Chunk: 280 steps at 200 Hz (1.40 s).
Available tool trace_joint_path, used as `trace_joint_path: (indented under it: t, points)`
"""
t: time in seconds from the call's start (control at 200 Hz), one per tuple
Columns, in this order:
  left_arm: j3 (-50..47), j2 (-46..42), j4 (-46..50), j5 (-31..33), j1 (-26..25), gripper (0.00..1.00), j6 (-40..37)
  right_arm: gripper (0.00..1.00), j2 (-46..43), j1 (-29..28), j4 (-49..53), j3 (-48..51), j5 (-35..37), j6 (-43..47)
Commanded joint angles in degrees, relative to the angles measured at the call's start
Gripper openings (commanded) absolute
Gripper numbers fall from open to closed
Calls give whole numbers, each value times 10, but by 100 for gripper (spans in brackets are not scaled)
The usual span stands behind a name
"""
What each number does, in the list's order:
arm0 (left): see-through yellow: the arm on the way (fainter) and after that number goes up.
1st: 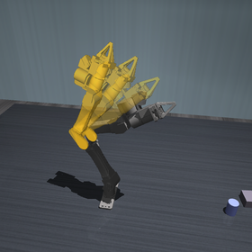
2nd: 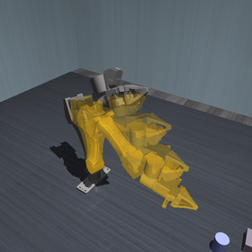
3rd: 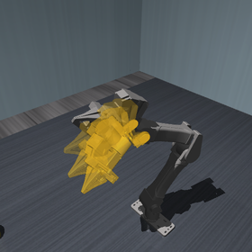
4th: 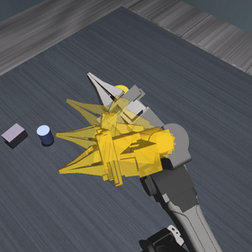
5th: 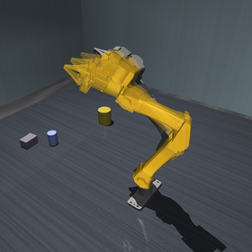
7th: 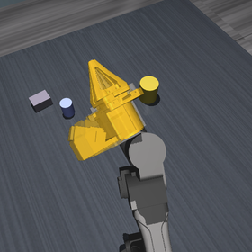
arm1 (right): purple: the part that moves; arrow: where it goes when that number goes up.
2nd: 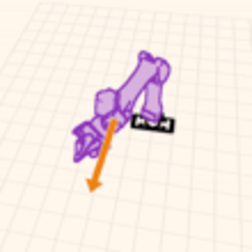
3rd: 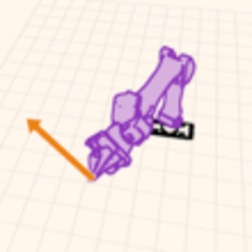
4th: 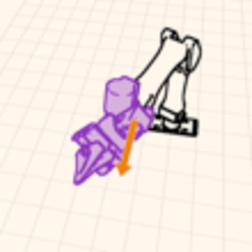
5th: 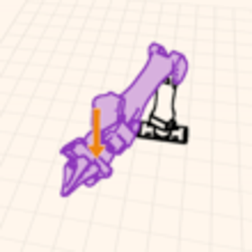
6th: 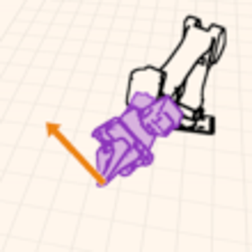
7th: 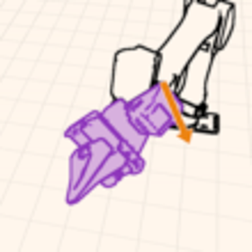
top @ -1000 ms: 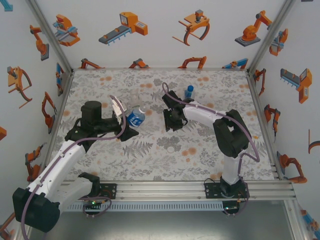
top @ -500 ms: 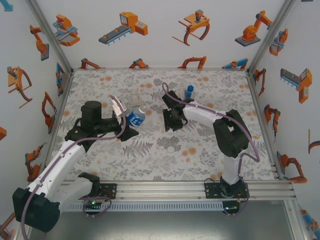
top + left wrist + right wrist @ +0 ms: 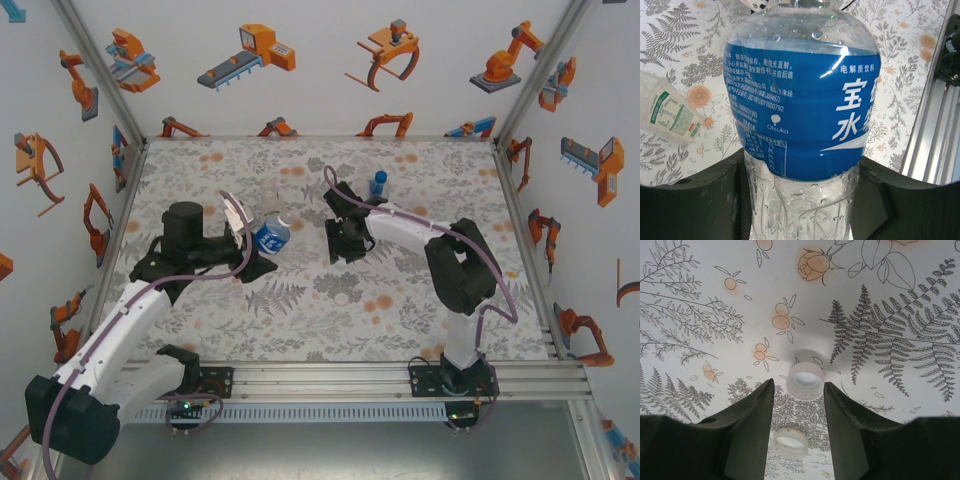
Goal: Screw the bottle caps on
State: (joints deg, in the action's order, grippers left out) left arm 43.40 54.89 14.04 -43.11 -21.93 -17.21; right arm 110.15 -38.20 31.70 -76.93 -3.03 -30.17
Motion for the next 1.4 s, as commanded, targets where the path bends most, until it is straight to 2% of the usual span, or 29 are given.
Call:
trace_joint_path:
  t: [0.0,0.365,0.651,0.901,1.132,1.397]
  points:
    - [20,-5,3,-16,2,0,-11,44,11,-4,2,8,-2,-10]
    - [20,-5,4,-17,2,0,-11,44,11,-4,-3,13,-2,-12]
    - [20,-5,4,-17,2,0,-12,42,-21,-6,-2,-2,-8,-17]
    - [21,-6,6,-17,2,0,-11,41,-7,-16,-4,-8,-15,-22]
    - [21,-5,6,-17,2,0,-12,41,-15,-22,16,-22,17,-12]
    - [21,-6,6,-18,2,0,-11,41,-17,-22,3,-23,12,-10]
